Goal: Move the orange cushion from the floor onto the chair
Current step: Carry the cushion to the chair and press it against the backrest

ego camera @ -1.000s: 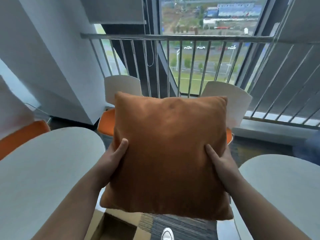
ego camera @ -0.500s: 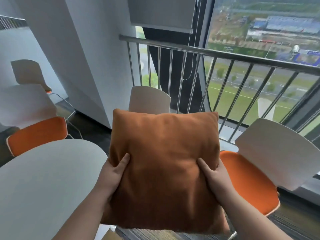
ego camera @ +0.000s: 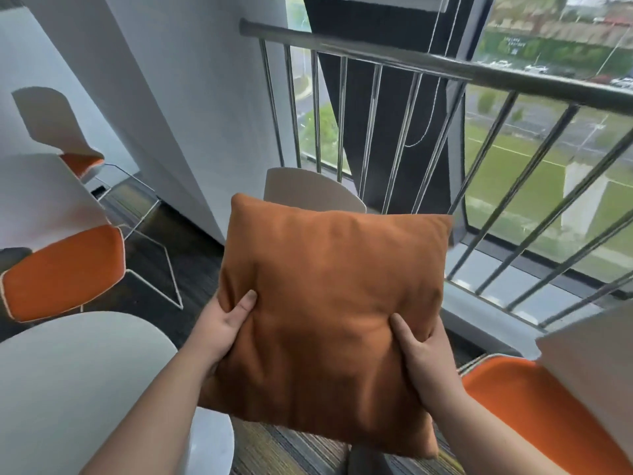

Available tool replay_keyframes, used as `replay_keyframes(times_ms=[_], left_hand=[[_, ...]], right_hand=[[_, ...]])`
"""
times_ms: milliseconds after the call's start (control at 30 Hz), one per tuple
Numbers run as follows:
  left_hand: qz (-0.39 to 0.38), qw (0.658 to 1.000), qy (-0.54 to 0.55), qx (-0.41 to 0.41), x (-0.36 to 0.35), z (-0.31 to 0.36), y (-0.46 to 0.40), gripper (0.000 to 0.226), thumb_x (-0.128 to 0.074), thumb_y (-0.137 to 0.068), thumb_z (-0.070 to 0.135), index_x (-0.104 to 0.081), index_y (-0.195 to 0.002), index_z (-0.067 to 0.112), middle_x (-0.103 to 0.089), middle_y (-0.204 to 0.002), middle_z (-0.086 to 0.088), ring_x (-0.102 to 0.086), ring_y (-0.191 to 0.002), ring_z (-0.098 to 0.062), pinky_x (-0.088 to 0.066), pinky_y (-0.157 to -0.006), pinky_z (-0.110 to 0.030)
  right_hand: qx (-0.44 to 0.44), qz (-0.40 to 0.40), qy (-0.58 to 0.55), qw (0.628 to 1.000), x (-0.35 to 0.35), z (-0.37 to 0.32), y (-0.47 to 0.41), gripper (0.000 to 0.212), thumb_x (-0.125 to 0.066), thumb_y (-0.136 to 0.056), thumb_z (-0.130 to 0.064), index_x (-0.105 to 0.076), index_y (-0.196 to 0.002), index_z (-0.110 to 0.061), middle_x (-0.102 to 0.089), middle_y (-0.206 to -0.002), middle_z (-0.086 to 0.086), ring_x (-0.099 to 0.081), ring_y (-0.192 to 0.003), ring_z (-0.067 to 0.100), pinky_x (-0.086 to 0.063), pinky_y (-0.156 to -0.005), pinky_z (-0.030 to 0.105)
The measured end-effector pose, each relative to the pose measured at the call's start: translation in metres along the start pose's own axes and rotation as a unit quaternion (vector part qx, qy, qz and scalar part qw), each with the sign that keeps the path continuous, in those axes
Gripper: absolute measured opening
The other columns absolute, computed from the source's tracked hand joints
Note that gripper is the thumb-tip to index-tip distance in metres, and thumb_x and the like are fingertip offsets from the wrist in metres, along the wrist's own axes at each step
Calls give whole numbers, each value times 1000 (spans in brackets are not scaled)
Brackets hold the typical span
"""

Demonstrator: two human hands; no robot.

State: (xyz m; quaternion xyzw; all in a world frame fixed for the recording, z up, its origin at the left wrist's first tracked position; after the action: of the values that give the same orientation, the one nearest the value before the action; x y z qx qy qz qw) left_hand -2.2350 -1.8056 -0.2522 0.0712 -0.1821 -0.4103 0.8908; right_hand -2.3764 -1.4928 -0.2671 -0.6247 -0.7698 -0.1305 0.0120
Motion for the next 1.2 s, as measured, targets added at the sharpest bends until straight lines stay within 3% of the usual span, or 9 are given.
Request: replay_keyframes(times_ms=[133, 267, 367, 500, 633, 800, 1033, 1133, 1200], left_hand=[[2, 999, -41, 13, -3, 3, -89, 106, -60, -43, 91, -54, -129, 30, -65, -124, 0, -61, -117, -23, -41, -108, -42], [-14, 999, -40, 31, -2, -9, -164, 87, -64, -53, 81, -53, -124, 33, -65, -120, 5, -60, -117, -18, -41, -106, -34], [-37, 998, -48, 33, -2, -28, -222, 75, -65, -62, 72, -52, -124, 33, -64, -116, 13, -60, -115, -14, -40, -106, -33], [-77, 993, -80, 46, -6, -73, -303, 102, -60, -43, 92, -46, -128, 38, -61, -121, 10, -56, -118, -17, -38, -106, -35], [-99, 990, -103, 21, -21, -127, -395, 108, -56, -43, 93, -44, -133, 35, -57, -116, 17, -53, -115, -14, -36, -100, -29], [-77, 991, -112, -17, -29, -197, -483, 124, -51, -36, 98, -43, -140, 32, -55, -122, 13, -53, -112, -13, -37, -99, -33], [-78, 993, -62, -64, -36, -278, -559, 92, -53, -50, 94, -47, -124, 40, -60, -124, 10, -56, -123, -14, -40, -107, -35], [-98, 991, -60, -74, -46, -279, -578, 82, -55, -53, 91, -52, -116, 40, -61, -111, 21, -59, -100, 16, -43, -91, -11], [-125, 988, -62, -70, -54, -280, -585, 79, -58, -57, 84, -52, -121, 37, -61, -109, 24, -57, -92, 23, -44, -87, -12]], right_hand=[[-33, -15, -3, 999, -44, 8, -83, 53, -72, -80, -35, -52, -128, -22, -64, -112, -5, -60, -101, 13, -40, -88, 28], [-67, -23, -9, 997, -92, 28, -142, 50, -71, -81, -34, -52, -126, -23, -65, -110, -10, -59, -98, 0, -43, -89, 29], [-95, -1, -8, 995, -126, 53, -175, 48, -71, -81, -34, -52, -124, -24, -65, -109, -10, -61, -99, 5, -44, -90, 29], [-126, 39, -7, 991, -172, 103, -215, 44, -72, -81, -30, -53, -120, -25, -63, -103, -18, -58, -93, -5, -42, -76, 13], [-122, 83, -1, 989, -222, 163, -269, 44, -73, -78, -32, -54, -117, -27, -64, -101, -17, -60, -95, -2, -43, -82, 23], [-88, 124, -6, 988, -269, 235, -326, 47, -73, -78, -30, -48, -117, -31, -58, -101, -24, -55, -92, -8, -39, -81, 15], [-66, 170, 35, 983, -315, 302, -349, 63, -70, -80, -34, -42, -136, -26, -54, -110, -28, -57, -105, 5, -37, -93, 19], [-48, 179, 63, 981, -318, 303, -349, 62, -68, -84, -30, -40, -139, -22, -56, -126, -7, -54, -116, 9, -37, -94, 16], [-25, 174, 56, 983, -316, 301, -345, 60, -64, -85, -31, -38, -138, -22, -53, -134, 1, -53, -112, -3, -36, -93, 6]])
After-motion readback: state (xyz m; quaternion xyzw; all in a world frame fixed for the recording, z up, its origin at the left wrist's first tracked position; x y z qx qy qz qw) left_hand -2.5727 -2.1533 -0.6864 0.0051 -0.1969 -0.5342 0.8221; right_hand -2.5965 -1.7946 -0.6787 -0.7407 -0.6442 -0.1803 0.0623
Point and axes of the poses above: each hand's wrist, its own y-axis away from the middle knuckle, its own x-axis out of the back of the hand, z = x × y, the point moved 8 cm from there along -y, towards the middle knuckle
